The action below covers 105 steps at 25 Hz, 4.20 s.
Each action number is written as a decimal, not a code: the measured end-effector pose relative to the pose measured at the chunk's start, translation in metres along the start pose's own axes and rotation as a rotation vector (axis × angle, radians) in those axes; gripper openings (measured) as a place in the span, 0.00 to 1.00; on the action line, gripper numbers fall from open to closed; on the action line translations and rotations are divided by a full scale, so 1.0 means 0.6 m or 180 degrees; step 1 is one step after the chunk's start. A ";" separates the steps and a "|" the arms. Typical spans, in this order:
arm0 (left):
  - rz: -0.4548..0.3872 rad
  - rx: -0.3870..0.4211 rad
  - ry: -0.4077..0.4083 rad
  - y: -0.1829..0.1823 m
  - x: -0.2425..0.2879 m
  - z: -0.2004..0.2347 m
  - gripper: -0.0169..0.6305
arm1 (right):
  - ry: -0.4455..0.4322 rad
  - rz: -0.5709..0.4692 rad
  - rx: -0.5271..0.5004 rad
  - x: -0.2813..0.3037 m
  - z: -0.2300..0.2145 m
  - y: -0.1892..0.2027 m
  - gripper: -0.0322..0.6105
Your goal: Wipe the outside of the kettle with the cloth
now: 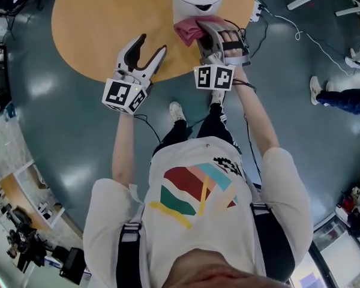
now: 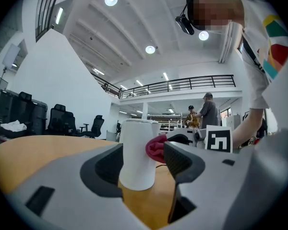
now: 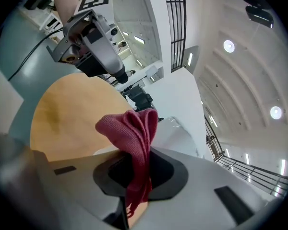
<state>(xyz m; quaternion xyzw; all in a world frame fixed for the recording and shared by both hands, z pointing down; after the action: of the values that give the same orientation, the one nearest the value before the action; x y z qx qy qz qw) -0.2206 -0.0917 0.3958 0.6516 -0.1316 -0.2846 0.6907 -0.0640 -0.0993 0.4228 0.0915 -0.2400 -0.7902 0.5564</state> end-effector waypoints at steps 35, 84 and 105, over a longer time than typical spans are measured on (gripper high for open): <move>0.0066 -0.0043 -0.0089 0.047 0.023 0.013 0.49 | -0.0803 0.0176 0.0735 0.017 0.107 0.052 0.12; -0.0062 0.0281 0.0846 -0.010 0.213 -0.153 0.49 | -0.2146 0.0585 -0.0120 0.152 -0.252 -0.021 0.12; -0.0043 0.0369 0.0820 -0.011 0.193 -0.161 0.49 | -0.2324 0.0511 -0.0026 0.013 -0.179 -0.089 0.12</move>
<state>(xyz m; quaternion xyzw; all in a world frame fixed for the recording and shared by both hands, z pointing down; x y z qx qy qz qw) -0.0756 -0.0772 0.3564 0.7225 -0.0537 -0.1951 0.6611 -0.0671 -0.1220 0.3047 -0.2177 -0.4259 -0.7256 0.4947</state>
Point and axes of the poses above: the fingertips, and each gripper's own axes: x forward along the fingers, z to its left, y out of its underside, the point moved 5 cm from there along -x, backward along the fingers, and after that the axes turned 13 degrees about -z, right-handed, at the moved point
